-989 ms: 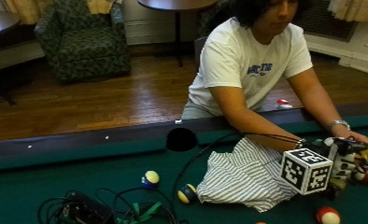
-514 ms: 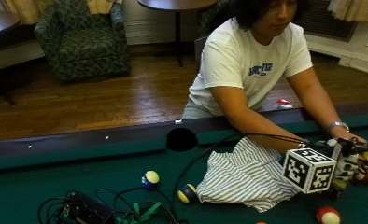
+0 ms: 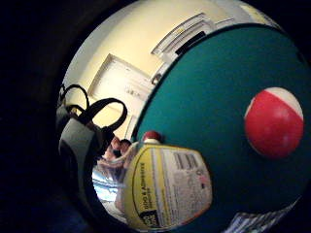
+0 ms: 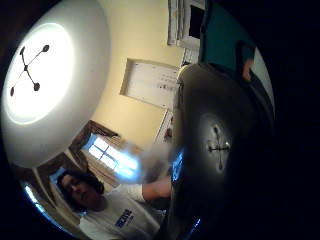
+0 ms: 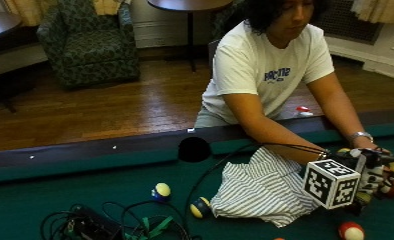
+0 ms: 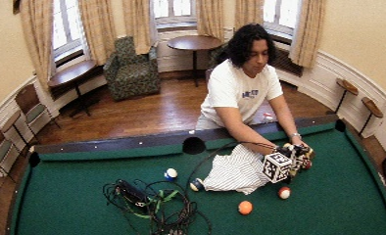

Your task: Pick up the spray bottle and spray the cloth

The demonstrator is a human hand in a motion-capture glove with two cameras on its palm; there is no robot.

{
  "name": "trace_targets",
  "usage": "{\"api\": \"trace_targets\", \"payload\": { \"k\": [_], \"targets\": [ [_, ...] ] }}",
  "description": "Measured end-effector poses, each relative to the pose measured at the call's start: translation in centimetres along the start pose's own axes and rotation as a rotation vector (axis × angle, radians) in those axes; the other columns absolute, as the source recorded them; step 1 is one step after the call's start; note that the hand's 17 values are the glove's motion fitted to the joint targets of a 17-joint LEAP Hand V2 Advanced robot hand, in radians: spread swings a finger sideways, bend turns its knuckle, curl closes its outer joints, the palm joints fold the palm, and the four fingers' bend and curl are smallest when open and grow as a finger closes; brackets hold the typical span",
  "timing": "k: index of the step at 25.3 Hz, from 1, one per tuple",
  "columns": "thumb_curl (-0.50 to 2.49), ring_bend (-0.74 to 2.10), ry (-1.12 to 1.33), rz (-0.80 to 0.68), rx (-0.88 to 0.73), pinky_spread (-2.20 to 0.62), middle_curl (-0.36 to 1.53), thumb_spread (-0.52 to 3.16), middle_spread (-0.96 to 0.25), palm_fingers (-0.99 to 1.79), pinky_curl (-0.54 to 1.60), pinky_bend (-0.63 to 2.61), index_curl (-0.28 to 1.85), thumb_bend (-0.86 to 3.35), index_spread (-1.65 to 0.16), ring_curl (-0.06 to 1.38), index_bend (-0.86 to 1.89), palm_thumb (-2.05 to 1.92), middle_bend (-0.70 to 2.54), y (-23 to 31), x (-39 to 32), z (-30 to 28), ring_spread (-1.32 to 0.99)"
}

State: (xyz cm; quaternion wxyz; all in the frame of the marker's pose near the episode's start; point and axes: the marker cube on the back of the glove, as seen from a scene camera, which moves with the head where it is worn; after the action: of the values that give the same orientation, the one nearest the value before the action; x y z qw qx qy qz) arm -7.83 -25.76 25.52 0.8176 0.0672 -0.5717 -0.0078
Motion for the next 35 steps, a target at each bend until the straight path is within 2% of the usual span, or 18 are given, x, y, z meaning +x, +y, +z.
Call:
{"api": "trace_targets", "payload": {
  "k": [14,26,35],
  "targets": [
    [0.85,0.70,-0.031,0.026,-0.068,-0.29,0.59,0.35,-0.21,1.26,0.43,0.40,0.62,-0.03,-0.27,0.50,0.32,0.95,0.62,0.4,0.0,-0.3,-0.21],
    [0.72,0.65,0.051,0.099,-0.087,-0.14,0.53,0.72,-0.20,1.15,0.38,0.25,0.53,-0.04,-0.29,0.46,0.15,0.83,0.53,1.7,1.4,-1.0,-0.17],
    [0.62,0.64,0.118,0.132,-0.123,-0.18,0.50,0.86,-0.21,1.15,0.41,0.37,0.39,-0.06,-0.31,0.45,0.04,0.75,0.49,2.1,2.6,-1.8,-0.16]
  ]
}}
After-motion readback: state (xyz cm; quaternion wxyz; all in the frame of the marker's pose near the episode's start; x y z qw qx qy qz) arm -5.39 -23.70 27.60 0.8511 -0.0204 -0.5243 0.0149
